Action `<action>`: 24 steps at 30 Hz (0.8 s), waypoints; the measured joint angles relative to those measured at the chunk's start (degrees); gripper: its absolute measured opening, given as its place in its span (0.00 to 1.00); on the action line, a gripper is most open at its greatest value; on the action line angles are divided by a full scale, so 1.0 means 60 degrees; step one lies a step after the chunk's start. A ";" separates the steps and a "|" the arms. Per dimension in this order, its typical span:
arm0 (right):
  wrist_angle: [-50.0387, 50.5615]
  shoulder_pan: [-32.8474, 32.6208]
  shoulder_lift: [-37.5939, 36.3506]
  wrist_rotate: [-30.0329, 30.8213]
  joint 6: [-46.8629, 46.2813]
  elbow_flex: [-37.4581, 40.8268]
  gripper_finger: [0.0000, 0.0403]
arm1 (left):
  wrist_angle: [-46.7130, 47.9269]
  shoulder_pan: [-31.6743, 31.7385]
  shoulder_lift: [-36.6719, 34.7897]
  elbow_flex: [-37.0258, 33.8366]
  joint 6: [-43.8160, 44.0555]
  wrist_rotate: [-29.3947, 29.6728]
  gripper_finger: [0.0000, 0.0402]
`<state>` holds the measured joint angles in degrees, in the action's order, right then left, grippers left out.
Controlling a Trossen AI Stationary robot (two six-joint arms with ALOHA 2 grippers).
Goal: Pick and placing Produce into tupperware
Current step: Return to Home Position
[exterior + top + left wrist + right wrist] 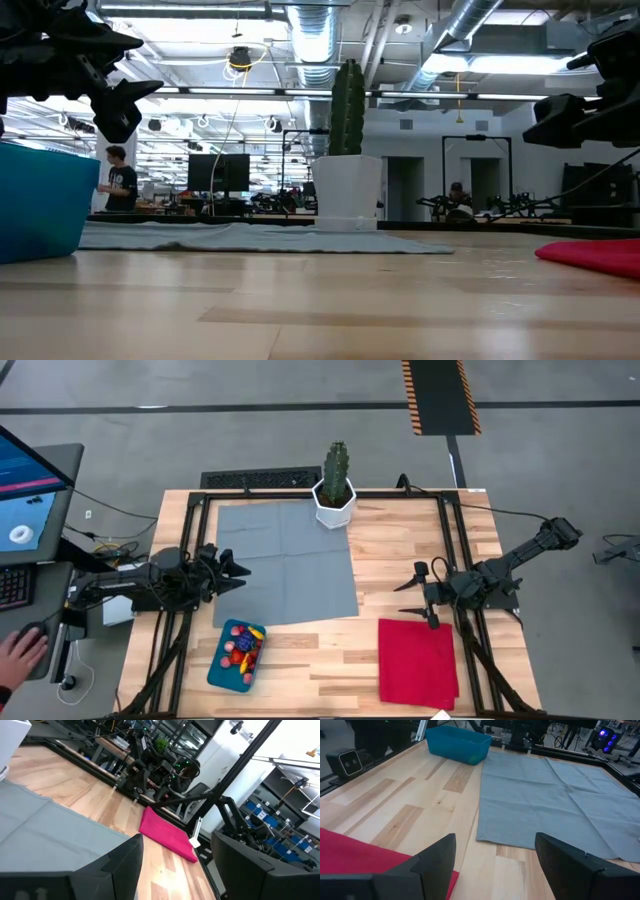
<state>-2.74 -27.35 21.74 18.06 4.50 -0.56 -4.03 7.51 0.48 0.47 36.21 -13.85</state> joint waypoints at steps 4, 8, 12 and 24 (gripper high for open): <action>0.0000 0.0000 0.0000 0.0001 -0.0002 0.0000 0.74 | 0.0000 0.0000 0.0001 -0.0006 0.0054 0.0000 0.56; 0.0000 -0.0004 0.0000 0.0001 0.0002 0.0000 0.74 | 0.0000 0.0000 -0.0002 -0.0007 0.0041 -0.0004 0.56; 0.0000 0.0000 0.0000 0.0001 -0.0001 0.0000 0.74 | 0.0000 0.0000 0.0001 -0.0007 0.0083 -0.0004 0.56; 0.0000 -0.0002 0.0000 -0.0001 0.0002 0.0000 0.74 | 0.0000 0.0000 -0.0002 -0.0011 0.0025 -0.0007 0.56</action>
<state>-2.74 -27.36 21.74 18.05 4.51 -0.56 -4.03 7.51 0.47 0.40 36.36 -13.89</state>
